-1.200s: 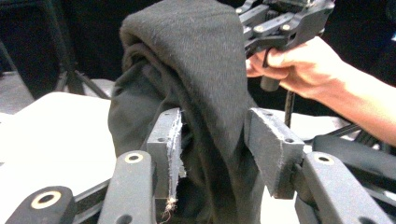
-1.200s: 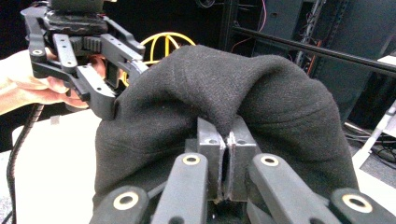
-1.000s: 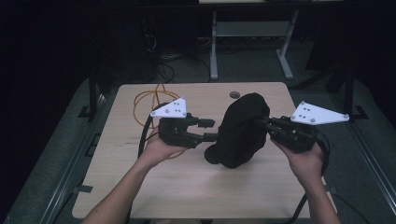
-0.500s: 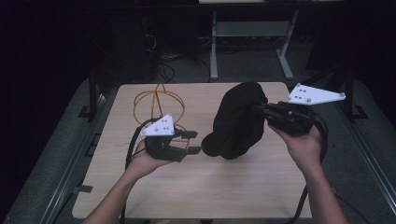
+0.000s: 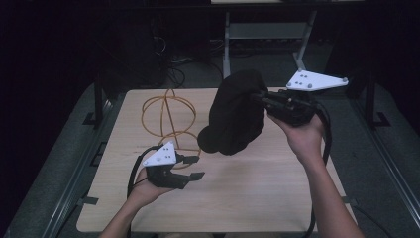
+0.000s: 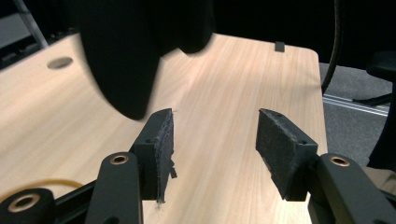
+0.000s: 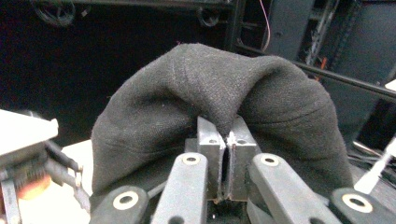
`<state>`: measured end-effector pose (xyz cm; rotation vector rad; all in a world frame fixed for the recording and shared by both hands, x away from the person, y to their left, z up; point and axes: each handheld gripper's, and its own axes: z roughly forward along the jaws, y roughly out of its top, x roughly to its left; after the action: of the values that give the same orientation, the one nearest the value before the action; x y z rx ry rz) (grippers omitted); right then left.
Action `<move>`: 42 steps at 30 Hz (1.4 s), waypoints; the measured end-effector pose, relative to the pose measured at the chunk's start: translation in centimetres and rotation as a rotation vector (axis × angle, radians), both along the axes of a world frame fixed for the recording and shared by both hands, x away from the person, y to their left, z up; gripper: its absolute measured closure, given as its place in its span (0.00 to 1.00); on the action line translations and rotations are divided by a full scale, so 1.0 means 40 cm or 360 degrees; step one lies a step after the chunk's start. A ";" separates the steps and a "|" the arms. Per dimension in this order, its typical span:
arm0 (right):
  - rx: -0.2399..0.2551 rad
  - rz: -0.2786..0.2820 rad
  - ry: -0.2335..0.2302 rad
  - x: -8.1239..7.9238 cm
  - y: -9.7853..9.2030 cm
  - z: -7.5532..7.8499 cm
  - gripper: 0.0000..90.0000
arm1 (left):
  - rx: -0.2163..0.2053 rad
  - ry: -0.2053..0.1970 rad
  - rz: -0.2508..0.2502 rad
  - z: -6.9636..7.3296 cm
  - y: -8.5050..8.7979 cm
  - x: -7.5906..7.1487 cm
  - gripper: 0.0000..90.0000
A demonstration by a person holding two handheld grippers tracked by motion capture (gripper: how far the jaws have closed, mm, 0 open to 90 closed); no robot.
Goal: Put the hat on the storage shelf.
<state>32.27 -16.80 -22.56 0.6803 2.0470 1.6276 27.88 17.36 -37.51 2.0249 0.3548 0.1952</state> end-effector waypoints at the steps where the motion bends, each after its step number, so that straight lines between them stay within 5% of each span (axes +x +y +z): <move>1: 0.0015 0.0002 -0.0007 0.003 0.008 0.001 0.97 | 0.0023 0.0003 -0.0012 -0.008 -0.001 0.000 0.51; 7: 0.0129 0.0029 -0.0061 0.026 0.071 0.005 0.97 | 0.0064 0.0036 -0.0040 -0.046 -0.014 -0.008 0.51; 14: 0.0163 0.0091 -0.0069 0.052 0.130 0.019 0.97 | 0.0112 0.0070 -0.0071 -0.067 -0.026 -0.011 0.50; 26: 0.0079 0.0222 -0.0040 0.126 0.267 0.059 0.97 | 0.0133 0.0049 -0.0116 -0.084 -0.033 -0.003 0.50; 42: -0.0083 0.0358 0.0142 0.266 0.455 0.050 0.96 | 0.0174 0.0045 -0.0159 -0.099 -0.055 -0.009 0.49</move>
<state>42.90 1.40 -20.57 0.5285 2.2927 1.6840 27.53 15.18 -41.46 2.1496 0.2644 0.1265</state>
